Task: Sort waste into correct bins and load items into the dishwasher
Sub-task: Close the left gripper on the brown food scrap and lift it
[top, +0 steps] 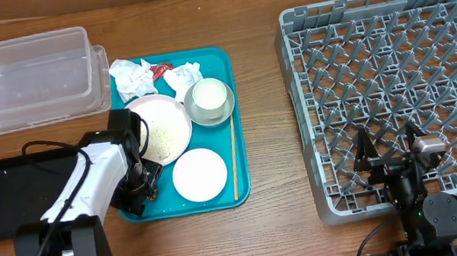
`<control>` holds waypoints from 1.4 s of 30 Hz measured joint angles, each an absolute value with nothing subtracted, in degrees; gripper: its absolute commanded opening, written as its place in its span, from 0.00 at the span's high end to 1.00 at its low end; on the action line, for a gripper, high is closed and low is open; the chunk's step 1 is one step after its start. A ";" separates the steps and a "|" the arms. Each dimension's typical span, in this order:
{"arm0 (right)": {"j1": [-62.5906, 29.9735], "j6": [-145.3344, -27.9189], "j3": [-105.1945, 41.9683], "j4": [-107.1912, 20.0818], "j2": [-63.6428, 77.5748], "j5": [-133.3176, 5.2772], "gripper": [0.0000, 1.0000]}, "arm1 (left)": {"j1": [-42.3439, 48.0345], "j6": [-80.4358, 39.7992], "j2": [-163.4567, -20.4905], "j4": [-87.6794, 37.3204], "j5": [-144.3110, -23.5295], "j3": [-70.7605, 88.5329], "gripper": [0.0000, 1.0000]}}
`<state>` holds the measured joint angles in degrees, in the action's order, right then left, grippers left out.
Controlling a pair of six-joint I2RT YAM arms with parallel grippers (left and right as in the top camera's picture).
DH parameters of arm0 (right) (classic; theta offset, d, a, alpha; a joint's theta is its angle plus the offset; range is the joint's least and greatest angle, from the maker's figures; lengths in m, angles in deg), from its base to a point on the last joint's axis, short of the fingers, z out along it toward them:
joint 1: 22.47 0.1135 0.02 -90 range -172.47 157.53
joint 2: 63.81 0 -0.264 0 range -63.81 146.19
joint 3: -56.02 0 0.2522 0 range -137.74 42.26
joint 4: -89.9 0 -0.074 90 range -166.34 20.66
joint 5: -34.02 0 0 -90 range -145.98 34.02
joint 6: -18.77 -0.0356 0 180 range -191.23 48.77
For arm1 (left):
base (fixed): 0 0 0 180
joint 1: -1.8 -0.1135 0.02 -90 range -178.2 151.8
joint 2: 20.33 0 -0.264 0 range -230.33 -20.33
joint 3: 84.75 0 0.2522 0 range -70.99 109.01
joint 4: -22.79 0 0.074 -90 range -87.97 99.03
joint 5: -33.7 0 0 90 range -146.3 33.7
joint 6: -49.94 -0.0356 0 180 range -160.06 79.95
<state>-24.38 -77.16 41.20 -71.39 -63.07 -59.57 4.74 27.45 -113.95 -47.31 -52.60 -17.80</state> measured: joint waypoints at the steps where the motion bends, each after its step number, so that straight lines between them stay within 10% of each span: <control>1: -24.36 -77.14 41.20 -71.37 -63.07 -59.57 0.00 | 4.74 27.47 -114.26 -47.31 -52.60 -17.80 0.32; 26: -24.38 -77.14 41.20 -71.39 -63.07 -59.55 0.00 | 4.74 27.49 -115.28 -47.33 -53.21 -17.82 0.66; 29: -24.38 -77.14 41.20 -71.37 -63.07 -59.53 0.00 | 4.74 27.30 -115.28 -47.42 -53.28 -17.82 0.96; 42: -24.38 -77.12 41.20 -71.37 -63.07 -59.55 0.00 | 4.74 22.29 -115.28 -49.71 -53.23 -15.20 0.96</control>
